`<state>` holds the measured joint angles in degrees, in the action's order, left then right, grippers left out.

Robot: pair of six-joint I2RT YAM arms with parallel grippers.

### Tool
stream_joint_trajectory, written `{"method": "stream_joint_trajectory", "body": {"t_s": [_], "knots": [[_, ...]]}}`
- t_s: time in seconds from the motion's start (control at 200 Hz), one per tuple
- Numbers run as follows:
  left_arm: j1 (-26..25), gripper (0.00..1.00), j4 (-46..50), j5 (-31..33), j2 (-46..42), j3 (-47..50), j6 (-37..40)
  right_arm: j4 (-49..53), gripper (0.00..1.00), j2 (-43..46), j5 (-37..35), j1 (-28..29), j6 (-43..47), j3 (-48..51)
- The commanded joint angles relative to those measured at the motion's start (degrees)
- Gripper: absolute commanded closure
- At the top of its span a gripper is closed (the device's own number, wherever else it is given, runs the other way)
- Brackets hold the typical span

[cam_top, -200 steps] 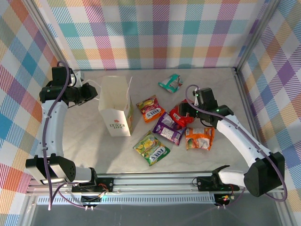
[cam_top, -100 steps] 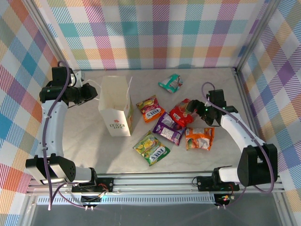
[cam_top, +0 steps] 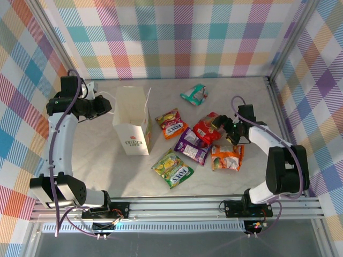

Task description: Place the snacks into the paper bag

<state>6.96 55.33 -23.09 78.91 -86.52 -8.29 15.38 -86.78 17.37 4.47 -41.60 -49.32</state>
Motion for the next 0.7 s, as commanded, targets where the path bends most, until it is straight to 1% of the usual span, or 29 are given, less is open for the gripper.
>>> {"method": "stream_joint_trajectory", "body": {"t_s": [0.0, 0.44, 0.7], "knots": [[0.8, 0.83, 0.9, -0.7, 0.4, -0.1, 1.3, -3.9, 0.01, -2.2, 2.7, 0.1, -2.1, 0.9], [0.9, 0.83, 1.3, 0.1, -0.3, 0.9, 2.5, -8.6, 0.01, -7.1, 4.3, 0.1, -4.4, 1.4], [0.9, 0.83, 2.4, 0.9, -0.4, 1.1, 3.5, -9.7, 0.01, -9.4, 4.8, 0.5, -5.4, 0.8]]}}
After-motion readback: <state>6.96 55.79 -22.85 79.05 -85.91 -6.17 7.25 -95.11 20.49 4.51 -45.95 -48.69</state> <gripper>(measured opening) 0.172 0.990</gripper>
